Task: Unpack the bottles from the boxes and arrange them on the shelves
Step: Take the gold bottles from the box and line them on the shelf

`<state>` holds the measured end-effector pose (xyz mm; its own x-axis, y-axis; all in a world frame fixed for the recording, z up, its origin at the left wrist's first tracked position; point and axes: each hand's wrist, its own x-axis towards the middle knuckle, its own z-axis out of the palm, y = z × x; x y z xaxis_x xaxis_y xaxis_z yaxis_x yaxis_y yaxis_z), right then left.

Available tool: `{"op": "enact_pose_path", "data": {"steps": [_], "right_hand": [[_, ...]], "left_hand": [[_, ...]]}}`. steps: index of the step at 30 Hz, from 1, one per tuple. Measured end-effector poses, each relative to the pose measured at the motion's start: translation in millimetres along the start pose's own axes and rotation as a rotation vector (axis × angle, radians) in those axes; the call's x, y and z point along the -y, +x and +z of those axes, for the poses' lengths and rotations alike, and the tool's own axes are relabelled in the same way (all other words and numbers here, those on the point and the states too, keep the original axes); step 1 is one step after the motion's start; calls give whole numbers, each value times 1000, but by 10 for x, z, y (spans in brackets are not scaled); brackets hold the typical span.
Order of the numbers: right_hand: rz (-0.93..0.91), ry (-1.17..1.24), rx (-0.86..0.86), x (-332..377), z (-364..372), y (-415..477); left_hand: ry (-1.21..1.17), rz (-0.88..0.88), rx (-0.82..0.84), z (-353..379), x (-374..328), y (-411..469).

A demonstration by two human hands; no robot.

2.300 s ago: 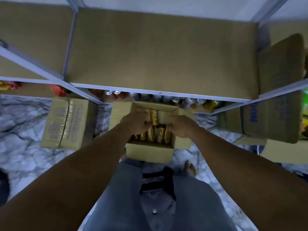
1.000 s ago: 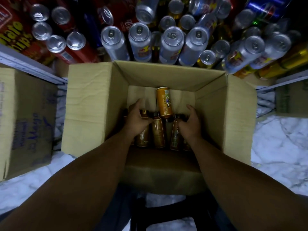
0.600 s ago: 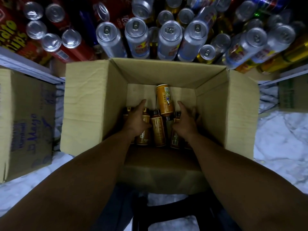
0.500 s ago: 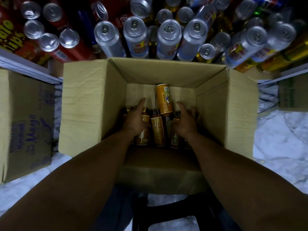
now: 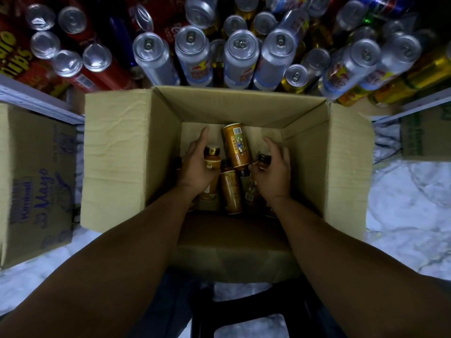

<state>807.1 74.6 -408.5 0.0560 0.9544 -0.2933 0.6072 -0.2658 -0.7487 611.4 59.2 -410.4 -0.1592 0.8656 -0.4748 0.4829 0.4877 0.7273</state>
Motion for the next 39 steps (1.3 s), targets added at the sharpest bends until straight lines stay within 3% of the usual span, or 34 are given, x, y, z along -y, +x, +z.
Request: {"op": "enact_pose_path", "data": {"steps": [4,14,19,26,34,39], "right_hand": [[-26,-2,-105,62,-11,119],[7,46,-80,78,31,119],[241,153,-26,97,8,107],[308,270,61,98,-19,86],[223,288,187,584,-483,-135],[172,211,152,1257,-1105,-533]], "left_hand": [[-41,2,-54,-21,-69,34],[-121,-1,-25,-31,-53,77],[-160,-12,-12,-33,-53,66],[-244,-79,50,-78,-100,31],[-278,-80,119,-423,-681,-458],[-292,-59,117,-802,-1359,-1099]]}}
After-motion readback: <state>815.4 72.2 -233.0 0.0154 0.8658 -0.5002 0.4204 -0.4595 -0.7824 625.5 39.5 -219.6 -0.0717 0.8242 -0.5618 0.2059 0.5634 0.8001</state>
